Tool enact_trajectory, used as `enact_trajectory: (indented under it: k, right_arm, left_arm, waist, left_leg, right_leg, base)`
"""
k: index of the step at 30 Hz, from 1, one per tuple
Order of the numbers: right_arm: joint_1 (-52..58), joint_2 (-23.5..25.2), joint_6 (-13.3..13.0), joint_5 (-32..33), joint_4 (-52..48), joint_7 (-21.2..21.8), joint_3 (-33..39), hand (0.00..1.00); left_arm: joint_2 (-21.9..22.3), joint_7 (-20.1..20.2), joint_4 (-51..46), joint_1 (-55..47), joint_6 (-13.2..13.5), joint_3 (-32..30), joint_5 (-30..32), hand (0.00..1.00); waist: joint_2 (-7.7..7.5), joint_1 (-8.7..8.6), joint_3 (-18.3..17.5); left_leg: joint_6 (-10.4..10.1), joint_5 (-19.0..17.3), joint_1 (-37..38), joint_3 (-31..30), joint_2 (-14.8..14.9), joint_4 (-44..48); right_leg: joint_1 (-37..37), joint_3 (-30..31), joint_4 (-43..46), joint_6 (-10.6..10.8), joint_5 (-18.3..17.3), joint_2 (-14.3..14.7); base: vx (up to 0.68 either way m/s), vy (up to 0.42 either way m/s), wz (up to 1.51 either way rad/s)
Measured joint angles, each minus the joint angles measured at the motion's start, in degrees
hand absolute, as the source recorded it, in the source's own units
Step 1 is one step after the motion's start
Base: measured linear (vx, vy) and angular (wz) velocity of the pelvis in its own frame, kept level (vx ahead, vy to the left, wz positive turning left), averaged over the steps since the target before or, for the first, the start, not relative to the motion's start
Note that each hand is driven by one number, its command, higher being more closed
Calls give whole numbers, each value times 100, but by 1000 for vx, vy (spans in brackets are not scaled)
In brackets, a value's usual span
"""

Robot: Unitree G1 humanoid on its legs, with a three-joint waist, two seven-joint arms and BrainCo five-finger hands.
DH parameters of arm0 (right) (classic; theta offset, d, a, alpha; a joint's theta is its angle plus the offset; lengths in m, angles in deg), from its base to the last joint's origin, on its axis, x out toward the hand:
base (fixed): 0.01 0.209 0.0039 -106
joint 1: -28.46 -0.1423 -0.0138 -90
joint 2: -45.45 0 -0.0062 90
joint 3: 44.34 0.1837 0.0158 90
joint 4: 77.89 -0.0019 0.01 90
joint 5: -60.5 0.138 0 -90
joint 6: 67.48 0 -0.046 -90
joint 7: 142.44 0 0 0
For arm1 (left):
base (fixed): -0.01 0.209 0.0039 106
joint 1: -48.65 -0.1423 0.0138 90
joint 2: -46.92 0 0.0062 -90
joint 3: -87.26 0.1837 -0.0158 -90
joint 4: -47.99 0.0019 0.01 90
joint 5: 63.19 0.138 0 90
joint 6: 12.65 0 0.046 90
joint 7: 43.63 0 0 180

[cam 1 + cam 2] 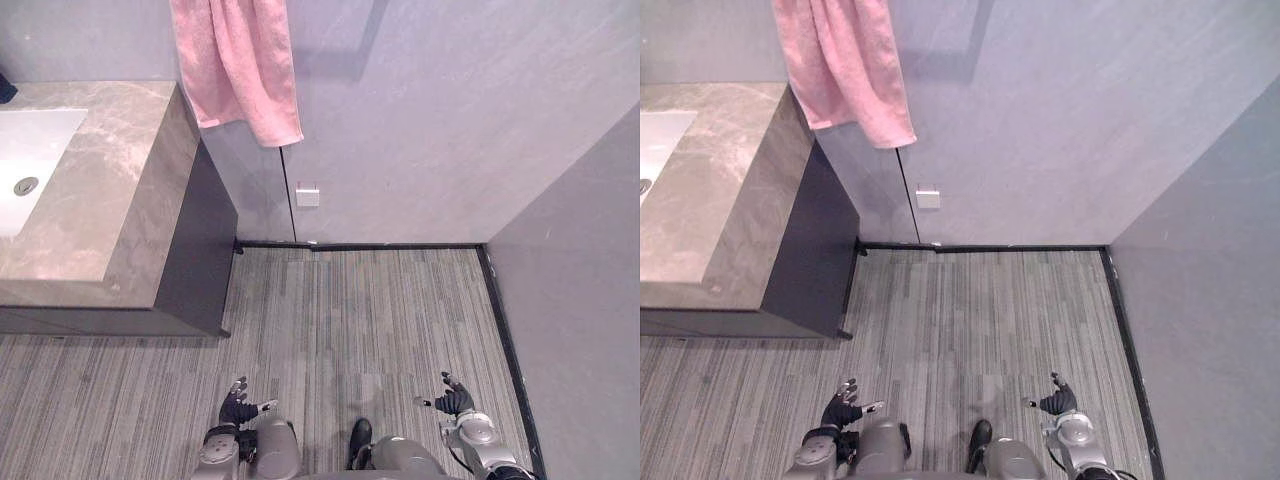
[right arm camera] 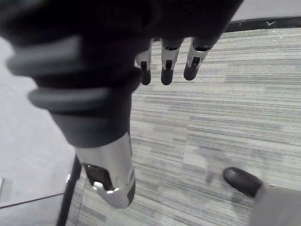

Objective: Organize washtable

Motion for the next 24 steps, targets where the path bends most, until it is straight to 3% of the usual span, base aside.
enact_trajectory:
  k: [1, 2, 3, 4, 5, 6, 8, 9, 10, 11, 12, 14, 16, 18, 19, 20, 21, 22, 24]
  right_arm:
    - [0, 19, -1, 0, -7, 1, 36, 0]
    - [57, -2, -1, 0, -7, -9, 52, 0]
    - [54, 128, 20, 1, 36, -56, 39, 0]
    - [60, 179, 1, 0, 22, -60, 27, 0]
    - [86, 174, -1, 0, 27, -64, 35, 0]
    - [18, 165, 9, -1, 31, -74, 33, 0]
    - [-36, 172, -4, -6, 23, -71, 31, 0]
    - [-41, 181, -10, -8, 14, -67, 31, 0]
    - [-25, 181, -12, -13, 16, -62, 22, 0]
    - [-12, 181, -3, -16, 21, -56, 16, 0]
    - [5, 183, 15, -16, 49, -46, -22, 0]
    - [66, 194, 36, -17, 61, -40, -107, 0]
    - [92, 221, 44, -21, 62, -39, -154, 0]
    - [80, 223, 41, -21, 56, -15, -202, 0]
    - [64, 222, 41, -21, 53, 19, -203, 0]
    - [156, 240, 39, -21, 53, 36, -226, 0]
    - [274, 219, 28, -2, 50, 52, -235, 0]
    - [256, 151, 38, -13, 68, 49, -204, 0]
    - [223, 100, 16, -13, 40, 47, -183, 0]
  left_arm:
    - [15, 1, -49, 9, 2, 26, 2, 0]
    - [60, 1, -63, 4, 7, 61, 6, 0]
    - [23, -10, -32, 59, -16, 52, 8, 0]
    - [-16, -22, -56, 111, 2, 50, 8, 0]
    - [-78, -26, -52, 153, 2, 37, 8, 0]
    - [-90, -27, -42, 137, -13, 0, 8, 0]
    - [-81, -33, -30, 45, -23, 0, 5, 0]
    - [-84, -33, -29, 15, -57, -1, 5, 0]
    - [-82, -30, -38, -86, -59, 19, 3, 0]
    - [-83, -31, -38, -101, -62, 20, -4, 0]
    - [-90, -32, -36, -122, -66, 22, -15, 0]
    - [-90, -33, -30, -149, -69, 24, -24, 0]
    - [-88, -33, -32, -167, -66, 21, -30, 0]
    - [-79, -29, -30, -162, -66, 4, -51, 0]
    - [-66, -28, -28, -135, -63, 7, -51, 0]
    - [-134, -29, -25, -148, -58, 6, -51, 0]
    - [-126, -25, 65, -123, -62, 17, -41, 0]
    - [-34, -27, 154, -95, -76, 12, -42, 0]
    - [79, -22, 208, -134, -70, 25, -37, 0]
  waist:
    - [-10, 28, 9]
    - [82, 33, -14]
    - [-62, 50, -4]
    - [-165, 38, -17]
    - [-174, 50, -17]
    - [-174, 97, -16]
    - [-158, 188, -14]
    - [-162, 214, -16]
    - [-166, 188, -32]
    - [-173, 188, -36]
    - [-171, 161, -33]
    - [-170, 62, -31]
    - [-159, -20, -27]
    - [-68, -125, -17]
    - [-52, -121, -24]
    - [-175, -116, -94]
    - [-203, -131, -111]
    - [-55, -92, -152]
    - [27, -109, -284]
  left_leg:
    - [-101, 129, -31, -59, -150, -790]
    - [-106, 761, -47, -313, -298, -1878]
    - [170, 1167, 46, -279, -487, -2015]
    - [205, 1109, 41, -276, -639, -2077]
    - [290, 995, -13, -285, -691, -1972]
    - [440, 683, -69, -181, -710, -1509]
    - [517, 329, 144, -15, -674, -1308]
    - [562, 137, 440, 116, -686, -1342]
    - [608, -36, 706, 208, -731, -1444]
    - [641, -129, 840, 236, -763, -1483]
    - [685, -279, 1145, 291, -797, -1553]
    - [741, -345, 1497, 277, -817, -1663]
    - [742, -347, 1898, 212, -803, -1906]
    - [736, -344, 2231, 110, -632, -2121]
    - [642, -331, 2376, 69, -536, -2197]
    - [436, -346, 2473, -35, -599, -2223]
    - [264, -448, 2528, -205, -656, -2187]
    - [216, -482, 2545, -326, -520, -2177]
    - [-77, -262, 2613, -489, -408, -2320]
  right_leg:
    - [102, 7, -1, 176, -117, -79]
    - [226, 11, 8, 421, -342, -78]
    - [291, 58, 26, 531, -440, -216]
    - [222, 102, 34, 496, -415, -331]
    - [204, 164, 57, 498, -402, -373]
    - [207, 353, 311, 622, -458, -486]
    - [75, 582, 1002, 754, -537, -614]
    - [-214, 784, 1951, 826, -525, -750]
    - [-586, 873, 2950, 1125, -304, -935]
    - [-823, 932, 3463, 1168, -168, -1015]
    - [-1252, 909, 4463, 1029, -227, -1133]
    - [-1555, 723, 4941, 811, -433, -1112]
    - [-1850, 377, 4812, 606, -671, -997]
    - [-2202, 108, 3814, 440, -770, -641]
    - [-2348, 130, 2900, 433, -675, -417]
    - [-2352, 267, 1721, 398, 14, -256]
    - [-2313, 367, 1495, 26, 761, -210]
    - [-2292, 313, 1540, -38, 788, -125]
    - [-2173, 288, 1390, -64, 593, -4]
  base:
    - [363, 253, -1]
    - [390, 252, 4]
    - [489, 289, 19]
    - [412, 224, 22]
    - [405, 227, 14]
    - [384, 227, -12]
    - [357, 213, -40]
    - [332, 186, -50]
    - [335, 176, -44]
    - [416, 160, -32]
    - [436, 114, -19]
    - [411, 36, 6]
    - [333, -58, 16]
    - [369, -109, 17]
    - [369, -130, 33]
    - [465, -150, 47]
    - [312, -110, 34]
    - [310, -93, 10]
    - [403, -156, 1]
